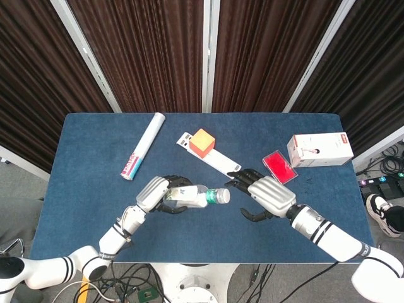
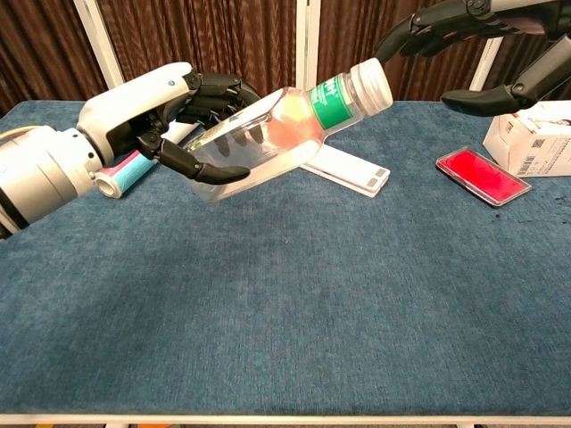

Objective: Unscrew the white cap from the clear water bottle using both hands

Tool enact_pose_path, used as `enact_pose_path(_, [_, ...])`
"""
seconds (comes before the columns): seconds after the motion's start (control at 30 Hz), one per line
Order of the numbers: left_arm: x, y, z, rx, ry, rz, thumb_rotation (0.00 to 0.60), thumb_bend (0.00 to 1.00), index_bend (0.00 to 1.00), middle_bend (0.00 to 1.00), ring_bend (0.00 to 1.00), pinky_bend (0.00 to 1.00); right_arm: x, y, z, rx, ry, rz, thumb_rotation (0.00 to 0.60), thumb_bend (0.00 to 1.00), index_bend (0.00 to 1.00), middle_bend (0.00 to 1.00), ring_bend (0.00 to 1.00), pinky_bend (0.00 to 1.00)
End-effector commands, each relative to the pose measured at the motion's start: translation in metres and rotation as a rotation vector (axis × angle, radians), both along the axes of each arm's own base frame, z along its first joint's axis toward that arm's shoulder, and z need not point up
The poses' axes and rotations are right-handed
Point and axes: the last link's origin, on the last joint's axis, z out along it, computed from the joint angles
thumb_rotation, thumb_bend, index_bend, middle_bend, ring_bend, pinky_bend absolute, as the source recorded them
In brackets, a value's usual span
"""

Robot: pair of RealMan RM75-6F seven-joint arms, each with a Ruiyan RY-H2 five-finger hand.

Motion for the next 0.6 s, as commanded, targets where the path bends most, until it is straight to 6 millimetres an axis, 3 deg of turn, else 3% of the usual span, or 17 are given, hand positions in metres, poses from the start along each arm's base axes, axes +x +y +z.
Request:
enact_pose_path(0.03, [0.0006,0.0005,0.0005,0.000,-0.003,0.002,0.600,0.48,0.45,0.45,0.38,0.43,0.0013,0.0007,-0.0015,0.005,0.000,0.002,0.481,0.42,0.14,0.00,0.00,0.00])
enact_pose_path(0.6, [-0.0013,-0.0008,-0.0017,-0.023,-0.010,0.011,0.600,0.48,0.45,0.45,0.38,0.43,0.0107,0.0092,-0.0015,0.005,-0.001,0.046,0.483,0.42,0.14,0.00,0.00,0.00])
